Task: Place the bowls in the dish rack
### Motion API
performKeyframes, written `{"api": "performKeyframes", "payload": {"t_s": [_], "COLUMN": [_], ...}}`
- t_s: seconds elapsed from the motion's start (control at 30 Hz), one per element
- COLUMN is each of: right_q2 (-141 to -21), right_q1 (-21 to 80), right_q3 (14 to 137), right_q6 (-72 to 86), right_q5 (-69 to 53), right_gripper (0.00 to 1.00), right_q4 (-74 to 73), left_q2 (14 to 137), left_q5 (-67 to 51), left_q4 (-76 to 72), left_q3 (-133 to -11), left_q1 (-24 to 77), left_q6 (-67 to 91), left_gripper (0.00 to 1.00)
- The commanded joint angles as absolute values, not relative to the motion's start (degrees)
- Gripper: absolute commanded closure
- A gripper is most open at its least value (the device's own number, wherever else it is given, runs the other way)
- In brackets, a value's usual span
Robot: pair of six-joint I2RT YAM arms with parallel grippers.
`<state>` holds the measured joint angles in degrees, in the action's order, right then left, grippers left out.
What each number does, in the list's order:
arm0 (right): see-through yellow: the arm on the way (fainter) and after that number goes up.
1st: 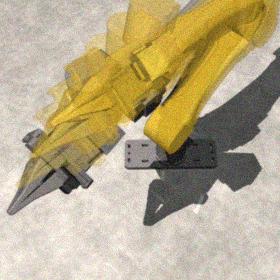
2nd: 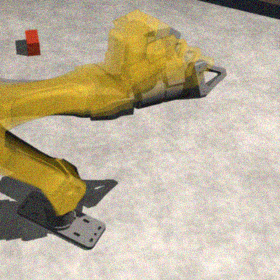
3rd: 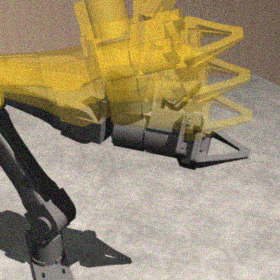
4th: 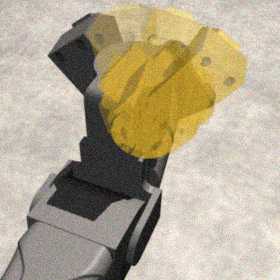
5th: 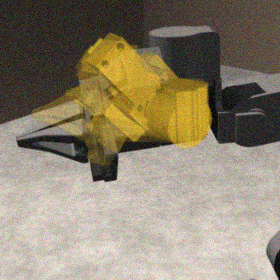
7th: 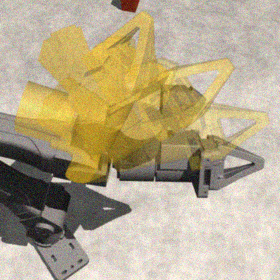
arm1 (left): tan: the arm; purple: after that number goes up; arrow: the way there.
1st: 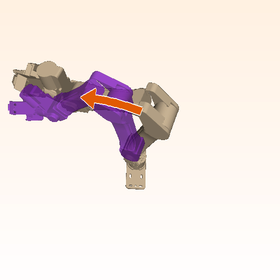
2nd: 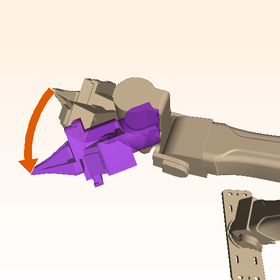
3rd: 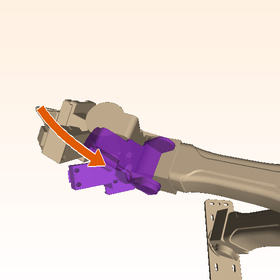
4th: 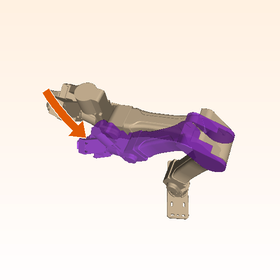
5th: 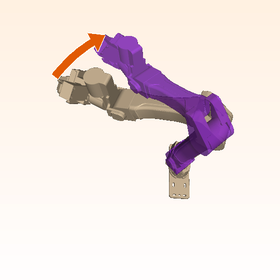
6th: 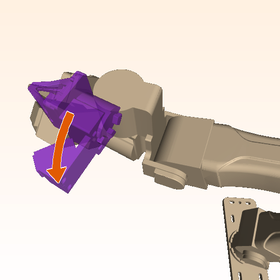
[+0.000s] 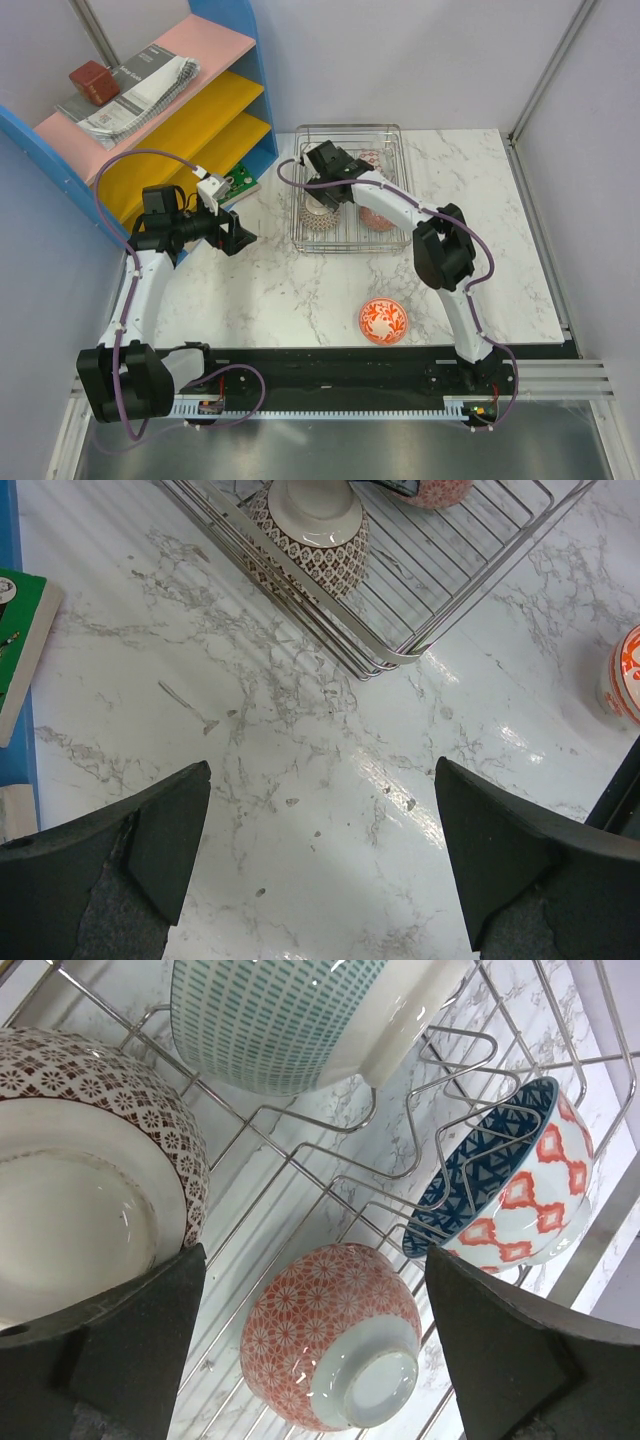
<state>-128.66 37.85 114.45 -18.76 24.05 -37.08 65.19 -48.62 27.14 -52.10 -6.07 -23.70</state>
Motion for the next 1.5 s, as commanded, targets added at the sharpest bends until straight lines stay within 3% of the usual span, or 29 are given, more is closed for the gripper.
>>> {"api": "performKeyframes", "payload": {"t_s": [0.0, 0.47, 0.7, 0.8, 0.93, 1.03, 1.47], "right_q2": [-124.99, -115.14, -112.42, -109.35, -102.85, -97.48, -76.74], "right_q1": [37.79, 33.58, 32.87, 32.87, 32.52, 31.64, 14.86], "right_q3": [109.18, 94.05, 94.91, 97.38, 96.68, 95.11, 82.97], "right_q6": [-18.10, -19.77, -17.32, -15.30, -13.89, -13.88, -10.63], "right_q5": [28.73, 38.14, 29.55, 23.22, 18.11, 18.36, 19.60], "right_gripper": [0.02, 0.02, 0.02, 0.02, 0.02, 0.02, 0.02], "right_q4": [-35.25, -28.31, -30.93, -34.01, -34.63, -34.02, -27.07], "left_q2": [63.90, 63.54, 61.44, 60.47, 61.08, 64.33, 83.40], "left_q5": [-50.62, -54.75, -57.83, -56.43, -45.48, -41.85, -32.00], "left_q4": [25.75, 29.53, 33.83, 35.42, 35.95, 36.03, 35.95], "left_q3": [-51.85, -55.54, -57.04, -57.22, -57.92, -60.28, -69.08], "left_q1": [-6.50, -6.50, -4.84, -0.71, 16.82, 24.58, 43.94], "left_q6": [-22.85, -25.66, -30.05, -31.38, -30.68, -28.75, -25.58], "left_gripper": [0.00, 0.00, 0.00, 0.00, 0.00, 0.00, 0.00]}}
